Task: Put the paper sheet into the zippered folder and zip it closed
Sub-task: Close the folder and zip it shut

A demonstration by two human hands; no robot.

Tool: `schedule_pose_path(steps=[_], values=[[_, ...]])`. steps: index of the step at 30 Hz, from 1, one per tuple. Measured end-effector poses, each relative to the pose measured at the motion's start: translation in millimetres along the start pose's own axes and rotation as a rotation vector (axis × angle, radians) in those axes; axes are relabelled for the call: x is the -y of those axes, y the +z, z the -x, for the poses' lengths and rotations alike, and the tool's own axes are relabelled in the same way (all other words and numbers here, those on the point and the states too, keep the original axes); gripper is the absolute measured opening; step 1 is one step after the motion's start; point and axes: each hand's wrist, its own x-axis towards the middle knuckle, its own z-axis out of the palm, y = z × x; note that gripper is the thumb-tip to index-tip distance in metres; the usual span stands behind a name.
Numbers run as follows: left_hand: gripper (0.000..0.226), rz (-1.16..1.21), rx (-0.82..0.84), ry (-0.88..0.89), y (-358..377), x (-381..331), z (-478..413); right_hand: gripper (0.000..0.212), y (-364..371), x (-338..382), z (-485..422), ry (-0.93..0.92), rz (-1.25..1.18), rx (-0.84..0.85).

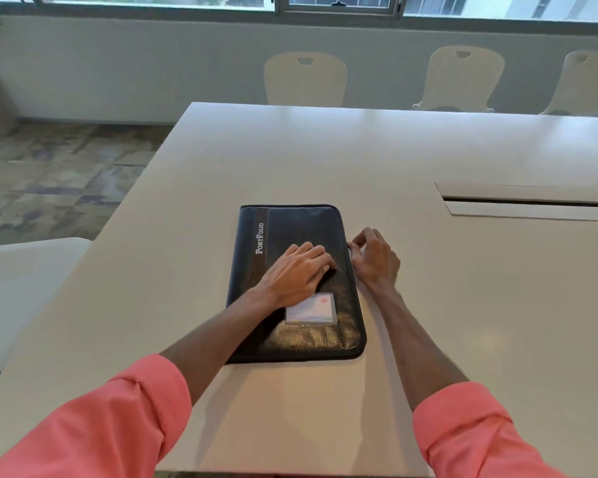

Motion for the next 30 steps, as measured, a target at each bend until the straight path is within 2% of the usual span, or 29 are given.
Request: schedule_pose_path(steps=[2, 4, 6, 8, 10, 15, 30], values=[[0.031, -0.012, -0.01, -0.004, -3.2, 9.1, -16.4, 0.018, 3.6, 2.2, -8.8, 0.006, -0.023, -0.002], [0.032, -0.002, -0.062, -0.092, -0.5, 17.8, -29.5, 0.016, 6.5, 1.7, -17.2, 0.005, -0.041, 0.01], [0.051, 0.002, -0.075, -0.276, 3.5, 25.6, -38.3, 0.014, 8.9, -2.4, -23.6, -0.028, -0.061, 0.037], [0.071, 0.026, -0.009, -0.454, 9.5, 32.3, -44.5, 0.013, 9.5, -7.5, -28.3, -0.077, -0.066, 0.063], [0.078, 0.02, 0.065, -0.507, 19.9, 36.6, -46.4, 0.013, 11.1, -12.6, -33.5, -0.117, -0.053, 0.067], [0.084, -0.027, 0.118, -0.465, 32.0, 45.2, -43.6, 0.015, 20.5, -13.7, -51.6, -0.167, 0.0, 0.034], [0.084, -0.045, 0.162, -0.264, 21.7, 56.2, -10.9, 0.015, 25.8, -9.5, -77.2, -0.111, -0.043, 0.044]])
